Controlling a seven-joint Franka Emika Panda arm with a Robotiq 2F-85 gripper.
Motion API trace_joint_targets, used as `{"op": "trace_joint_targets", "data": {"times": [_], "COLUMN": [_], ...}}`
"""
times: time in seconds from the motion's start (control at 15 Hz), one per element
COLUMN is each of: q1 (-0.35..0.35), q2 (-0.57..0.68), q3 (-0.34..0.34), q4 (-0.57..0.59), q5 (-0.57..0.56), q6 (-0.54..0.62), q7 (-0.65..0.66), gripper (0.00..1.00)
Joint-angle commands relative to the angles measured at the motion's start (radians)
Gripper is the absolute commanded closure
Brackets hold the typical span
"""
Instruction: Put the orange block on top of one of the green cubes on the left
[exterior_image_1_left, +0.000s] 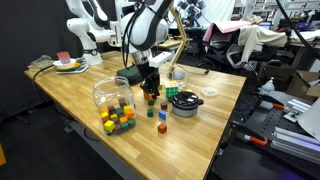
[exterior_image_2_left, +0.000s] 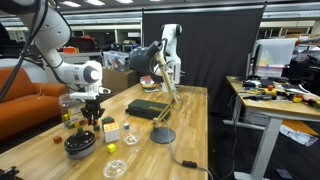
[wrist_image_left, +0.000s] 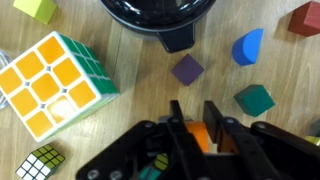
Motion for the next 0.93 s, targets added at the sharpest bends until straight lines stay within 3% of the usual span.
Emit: {"op": "trace_joint_targets", "data": {"times": [0.0, 0.87], "q1": [0.005, 0.005], "q2": [0.038, 0.082], "q3": [-0.008, -0.007], "q4": [0.061, 0.128], "q5": [-0.007, -0.003], "q6": [-0.053, -0.119], "q7": [-0.011, -0.014], "gripper": [0.93, 0.93]}}
